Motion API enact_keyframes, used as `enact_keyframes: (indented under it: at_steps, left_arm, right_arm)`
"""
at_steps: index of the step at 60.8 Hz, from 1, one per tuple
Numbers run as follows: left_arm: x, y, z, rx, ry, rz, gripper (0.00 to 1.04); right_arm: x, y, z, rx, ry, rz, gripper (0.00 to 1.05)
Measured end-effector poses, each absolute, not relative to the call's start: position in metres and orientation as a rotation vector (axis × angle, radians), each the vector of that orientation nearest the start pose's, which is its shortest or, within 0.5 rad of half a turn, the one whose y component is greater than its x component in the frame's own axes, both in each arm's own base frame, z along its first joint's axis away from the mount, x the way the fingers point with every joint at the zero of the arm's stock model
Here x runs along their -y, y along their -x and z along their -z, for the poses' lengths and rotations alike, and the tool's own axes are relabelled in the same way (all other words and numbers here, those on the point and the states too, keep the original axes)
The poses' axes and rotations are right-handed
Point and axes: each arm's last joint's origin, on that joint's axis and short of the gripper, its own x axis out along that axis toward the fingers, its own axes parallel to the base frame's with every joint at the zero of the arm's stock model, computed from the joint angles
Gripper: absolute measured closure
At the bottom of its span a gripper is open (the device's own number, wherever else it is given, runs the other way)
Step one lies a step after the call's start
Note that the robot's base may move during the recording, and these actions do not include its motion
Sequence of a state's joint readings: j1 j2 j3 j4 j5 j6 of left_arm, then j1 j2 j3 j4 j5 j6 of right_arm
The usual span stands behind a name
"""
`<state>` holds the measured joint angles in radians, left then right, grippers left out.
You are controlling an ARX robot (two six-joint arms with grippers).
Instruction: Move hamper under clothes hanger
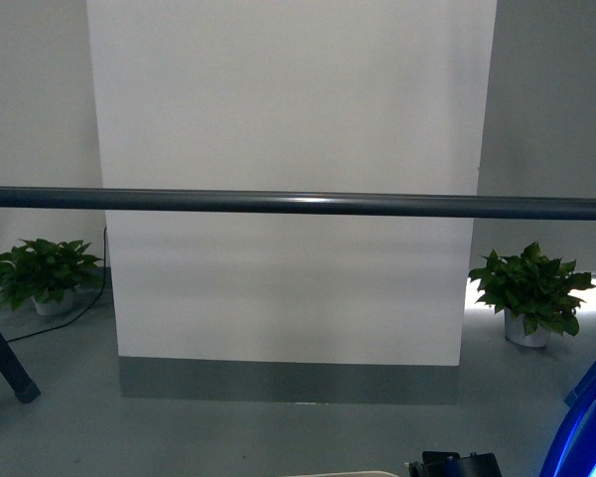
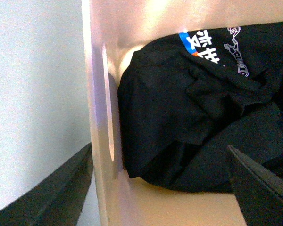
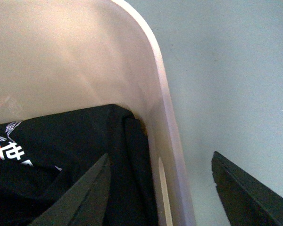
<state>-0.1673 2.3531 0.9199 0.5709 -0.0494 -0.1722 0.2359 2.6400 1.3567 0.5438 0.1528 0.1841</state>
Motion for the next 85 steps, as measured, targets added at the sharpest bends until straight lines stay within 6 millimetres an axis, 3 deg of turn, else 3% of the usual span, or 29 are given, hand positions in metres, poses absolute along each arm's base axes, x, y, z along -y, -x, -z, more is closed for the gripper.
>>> enact_keyframes:
  at_steps: [6,14,36,63,77,85]
  left_arm:
    - [0.059,-0.361,0.008,-0.839,0.071,0.038,0.05]
    - [0.059,-0.368,-0.009,-0.795,0.073,0.042,0.07]
    - [0.061,-0.379,-0.056,-0.692,0.05,0.063,0.07]
    - [0.059,-0.396,-0.157,-0.472,-0.017,0.074,0.07]
    - [0.056,-0.386,-0.213,-0.317,-0.015,0.092,0.07]
    - [0.056,-0.37,-0.248,-0.189,-0.011,0.113,0.07]
  right_arm:
    - [-0.101,-0.439,0.049,-0.718,-0.033,-0.009,0.23]
    - [-0.101,-0.441,0.037,-0.689,-0.033,-0.005,0.06]
    - [-0.105,-0.441,-0.011,-0.59,0.003,-0.022,0.08]
    - [-0.097,-0.439,-0.115,-0.383,0.08,0.011,0.08]
    - [-0.092,-0.423,-0.176,-0.231,0.125,0.053,0.08]
    - [-0.094,-0.405,-0.211,-0.118,0.154,0.08,0.08]
